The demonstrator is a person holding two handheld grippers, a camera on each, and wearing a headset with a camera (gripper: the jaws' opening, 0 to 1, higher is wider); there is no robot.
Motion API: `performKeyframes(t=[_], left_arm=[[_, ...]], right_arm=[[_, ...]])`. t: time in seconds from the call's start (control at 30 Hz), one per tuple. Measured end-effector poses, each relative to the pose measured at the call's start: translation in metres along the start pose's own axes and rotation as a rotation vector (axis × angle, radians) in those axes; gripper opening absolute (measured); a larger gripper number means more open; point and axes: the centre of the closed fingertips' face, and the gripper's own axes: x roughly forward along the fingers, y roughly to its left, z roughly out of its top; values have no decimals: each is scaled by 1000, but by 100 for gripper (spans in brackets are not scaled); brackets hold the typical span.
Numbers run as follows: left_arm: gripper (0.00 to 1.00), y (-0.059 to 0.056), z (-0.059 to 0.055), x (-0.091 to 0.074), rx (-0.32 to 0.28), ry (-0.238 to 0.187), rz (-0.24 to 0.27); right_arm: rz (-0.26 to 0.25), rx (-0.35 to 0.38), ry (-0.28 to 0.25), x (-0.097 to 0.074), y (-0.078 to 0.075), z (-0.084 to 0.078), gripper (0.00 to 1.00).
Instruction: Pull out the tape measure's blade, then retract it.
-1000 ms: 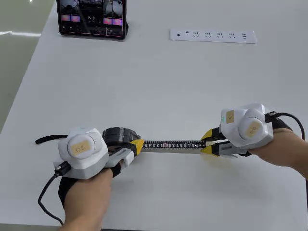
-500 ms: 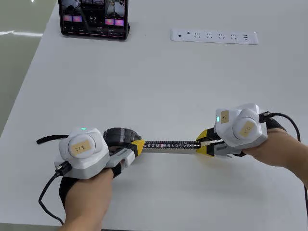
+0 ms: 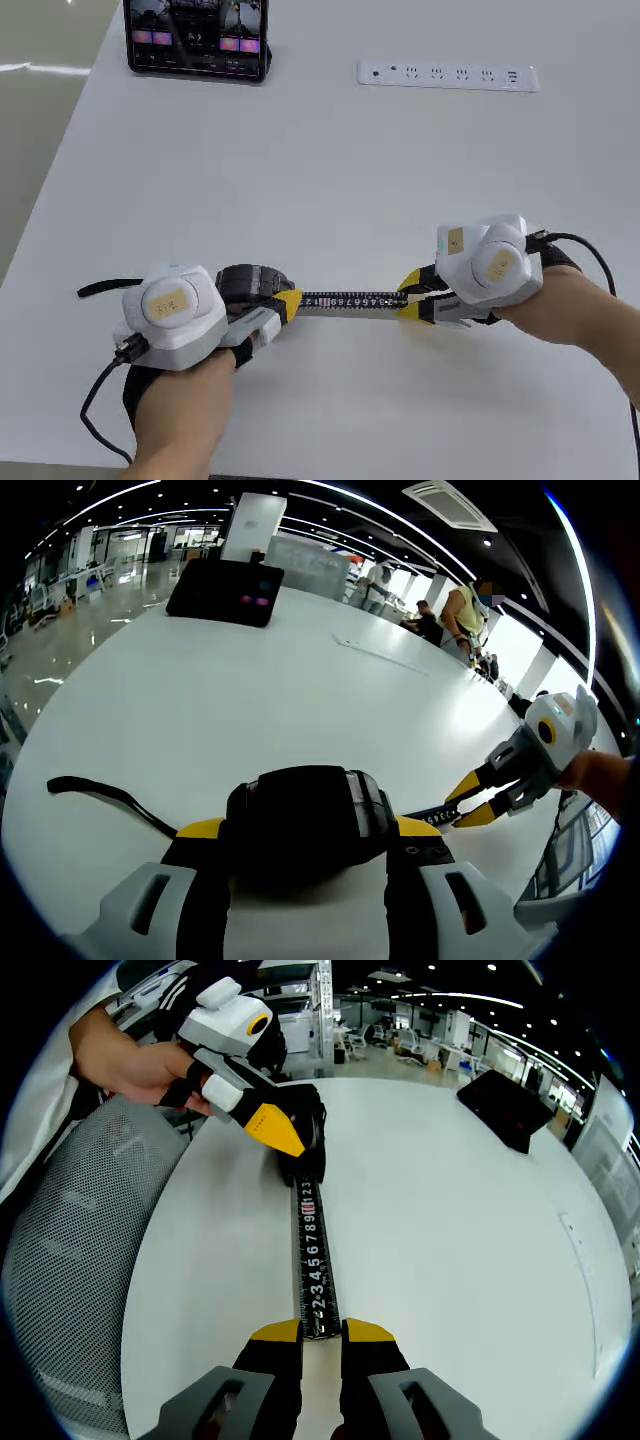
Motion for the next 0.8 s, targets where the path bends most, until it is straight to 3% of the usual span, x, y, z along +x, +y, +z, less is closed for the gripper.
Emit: performKeyframes(t=[0.8], left_arm=[[59, 0, -1, 0, -7, -2, -10]], right_arm=[[17, -6, -34, 18, 2, 22, 10]])
